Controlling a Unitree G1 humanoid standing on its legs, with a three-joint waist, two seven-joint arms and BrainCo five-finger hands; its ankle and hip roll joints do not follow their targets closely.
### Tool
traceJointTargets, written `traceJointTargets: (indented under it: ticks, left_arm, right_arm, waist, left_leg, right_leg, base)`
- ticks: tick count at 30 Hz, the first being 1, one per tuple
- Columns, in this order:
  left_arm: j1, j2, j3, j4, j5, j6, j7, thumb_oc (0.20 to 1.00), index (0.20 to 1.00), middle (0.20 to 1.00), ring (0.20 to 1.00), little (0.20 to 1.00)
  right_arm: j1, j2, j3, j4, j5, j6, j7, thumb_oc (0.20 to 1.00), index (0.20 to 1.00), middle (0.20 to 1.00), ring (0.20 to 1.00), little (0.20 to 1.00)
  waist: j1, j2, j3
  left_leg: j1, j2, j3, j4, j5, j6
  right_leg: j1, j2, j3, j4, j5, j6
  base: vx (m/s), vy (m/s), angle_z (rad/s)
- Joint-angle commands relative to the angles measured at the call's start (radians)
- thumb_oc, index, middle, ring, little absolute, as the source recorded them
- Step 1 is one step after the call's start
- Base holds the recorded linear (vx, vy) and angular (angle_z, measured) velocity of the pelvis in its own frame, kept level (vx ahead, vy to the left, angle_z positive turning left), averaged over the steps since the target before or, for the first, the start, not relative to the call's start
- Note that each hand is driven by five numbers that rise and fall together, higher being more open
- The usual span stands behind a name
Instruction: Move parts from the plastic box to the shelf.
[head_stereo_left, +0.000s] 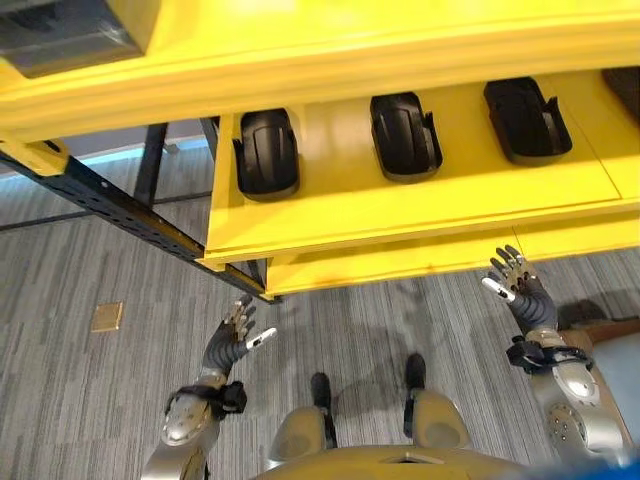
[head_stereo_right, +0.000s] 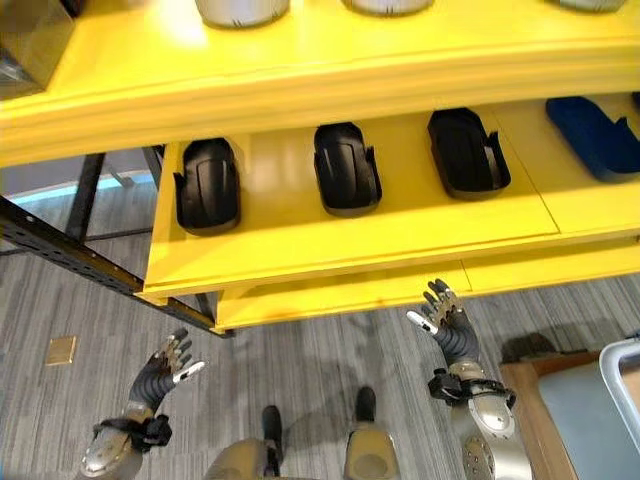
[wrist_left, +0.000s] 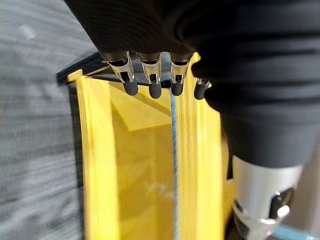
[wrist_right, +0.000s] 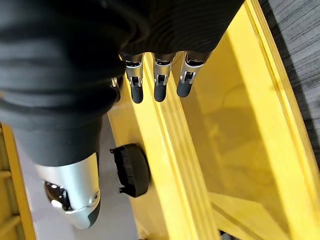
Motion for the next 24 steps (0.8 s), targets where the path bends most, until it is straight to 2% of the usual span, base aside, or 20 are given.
traceJointTargets:
  ticks: [1, 11, 24]
  left_arm:
    - [-0.050, 0.042, 0.064, -0.029, -0.090, -0.022, -0.040, 1.000, 1.000, 1.000, 1.000, 1.000]
    - [-0.046, -0.005, 0.050, 0.017, -0.072, 0.009, -0.030, 1.000, 1.000, 1.000, 1.000, 1.000]
    - [-0.045, -0.013, 0.037, 0.048, -0.022, 0.022, -0.011, 1.000, 1.000, 1.000, 1.000, 1.000]
  right_arm:
    - [0.006, -0.033, -0.007, -0.027, -0.019, -0.012, 0.040, 1.000, 1.000, 1.000, 1.000, 1.000]
    - [0.027, 0.001, 0.005, 0.012, -0.030, 0.024, 0.027, 1.000, 1.000, 1.000, 1.000, 1.000]
    - [0.024, 0.013, 0.043, 0.011, -0.011, 0.041, 0.027, 1.000, 1.000, 1.000, 1.000, 1.000]
  waist:
    - [-0.021, -0.049, -0.059]
    - [-0.025, -0.049, -0.141]
    - [-0.028, -0.054, -0.170]
  left_leg:
    - [-0.034, 0.016, -0.023, 0.061, -0.027, -0.001]
    - [0.054, 0.017, -0.015, -0.025, -0.008, 0.004]
    - [0.095, 0.020, 0.017, -0.045, -0.009, 0.007]
  right_leg:
    - [-0.009, -0.042, 0.025, 0.049, -0.059, 0.049]
    - [0.061, -0.040, 0.004, 0.007, -0.059, 0.058]
    - [0.084, -0.035, 0.032, -0.026, -0.041, 0.066]
  base:
    - [0.02, -0.013, 0.19]
    - [0.01, 0.000, 0.04]
    - [0.01, -0.003, -0.08]
